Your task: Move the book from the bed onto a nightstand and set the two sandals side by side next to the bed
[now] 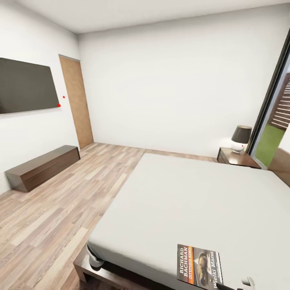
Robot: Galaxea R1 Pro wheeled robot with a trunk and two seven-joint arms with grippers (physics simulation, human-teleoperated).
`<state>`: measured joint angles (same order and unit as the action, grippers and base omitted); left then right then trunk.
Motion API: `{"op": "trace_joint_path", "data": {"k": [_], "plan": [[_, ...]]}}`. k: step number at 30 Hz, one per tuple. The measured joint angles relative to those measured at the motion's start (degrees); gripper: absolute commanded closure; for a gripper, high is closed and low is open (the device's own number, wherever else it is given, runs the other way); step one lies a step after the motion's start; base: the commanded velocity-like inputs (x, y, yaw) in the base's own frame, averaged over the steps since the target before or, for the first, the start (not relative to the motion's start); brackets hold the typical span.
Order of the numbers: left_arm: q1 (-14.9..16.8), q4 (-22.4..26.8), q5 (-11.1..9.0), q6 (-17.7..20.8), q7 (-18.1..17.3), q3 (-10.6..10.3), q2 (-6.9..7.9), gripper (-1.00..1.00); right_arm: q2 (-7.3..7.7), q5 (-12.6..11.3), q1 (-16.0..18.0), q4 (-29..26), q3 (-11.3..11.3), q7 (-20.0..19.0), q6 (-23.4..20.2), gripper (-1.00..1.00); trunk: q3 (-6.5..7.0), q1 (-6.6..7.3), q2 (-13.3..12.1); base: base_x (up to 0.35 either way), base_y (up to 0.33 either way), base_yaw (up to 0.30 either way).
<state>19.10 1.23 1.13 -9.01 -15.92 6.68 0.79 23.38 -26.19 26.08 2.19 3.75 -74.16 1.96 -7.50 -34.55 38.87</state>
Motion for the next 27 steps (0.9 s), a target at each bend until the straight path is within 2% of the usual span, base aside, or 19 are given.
{"op": "trace_joint_path", "data": {"k": [27], "plan": [[0.00,0.00,-0.01,-0.01,0.00,0.00,0.08,-1.00,0.00,0.00,0.00,0.00,0.04,0.07,-0.07,1.00,0.00,0.00,0.00,0.000,0.000,0.294]]}}
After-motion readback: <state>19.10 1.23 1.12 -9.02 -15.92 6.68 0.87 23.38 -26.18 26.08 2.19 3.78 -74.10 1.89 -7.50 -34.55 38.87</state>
